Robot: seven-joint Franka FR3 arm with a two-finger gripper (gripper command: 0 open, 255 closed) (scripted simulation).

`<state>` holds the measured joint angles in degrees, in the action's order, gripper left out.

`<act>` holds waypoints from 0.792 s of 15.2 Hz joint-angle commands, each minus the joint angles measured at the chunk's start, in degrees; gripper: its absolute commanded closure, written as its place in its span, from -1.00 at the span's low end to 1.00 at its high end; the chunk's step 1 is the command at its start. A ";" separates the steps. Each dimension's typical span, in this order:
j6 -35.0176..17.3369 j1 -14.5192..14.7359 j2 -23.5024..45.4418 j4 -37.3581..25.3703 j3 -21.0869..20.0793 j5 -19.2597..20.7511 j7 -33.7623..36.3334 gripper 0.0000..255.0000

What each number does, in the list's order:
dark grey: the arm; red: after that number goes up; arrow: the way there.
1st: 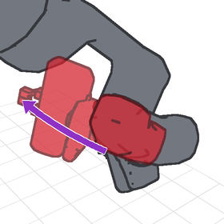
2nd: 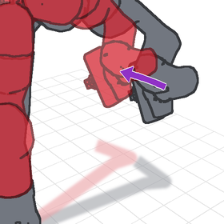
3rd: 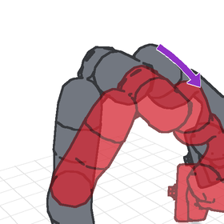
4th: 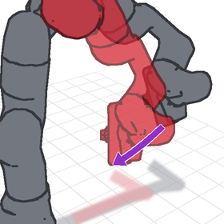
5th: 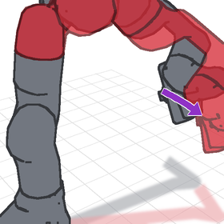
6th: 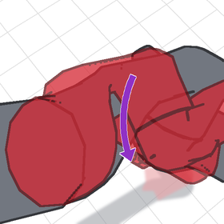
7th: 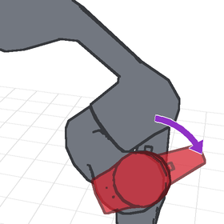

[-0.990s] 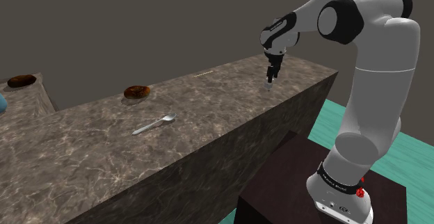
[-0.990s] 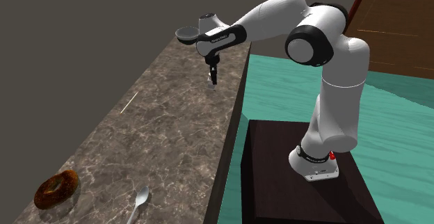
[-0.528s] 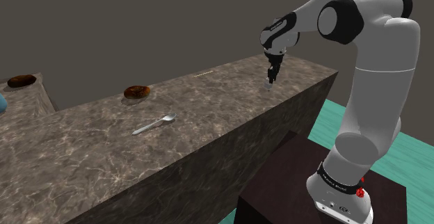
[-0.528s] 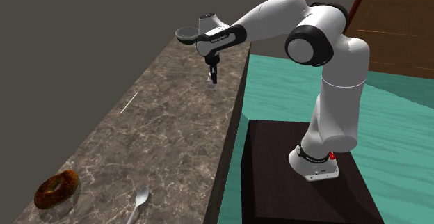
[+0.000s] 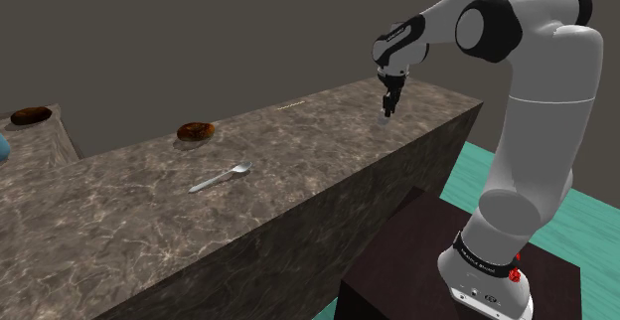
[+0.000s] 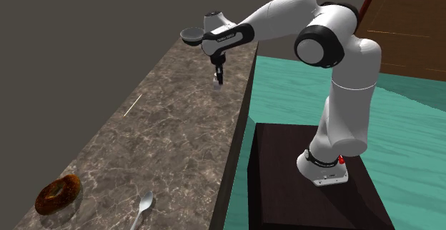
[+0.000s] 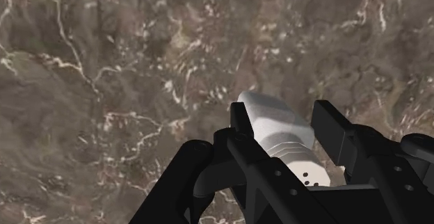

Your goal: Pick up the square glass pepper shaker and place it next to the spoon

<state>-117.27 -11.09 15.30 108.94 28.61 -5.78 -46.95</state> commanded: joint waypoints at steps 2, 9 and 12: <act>2.03 0.20 -1.12 -1.03 0.20 0.64 0.39 1.00; 6.87 0.48 -3.13 -4.12 0.52 1.79 1.03 1.00; 9.00 0.55 -3.81 -5.65 0.62 2.17 1.24 1.00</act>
<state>-108.94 -10.50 11.79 103.67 29.13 -3.78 -45.65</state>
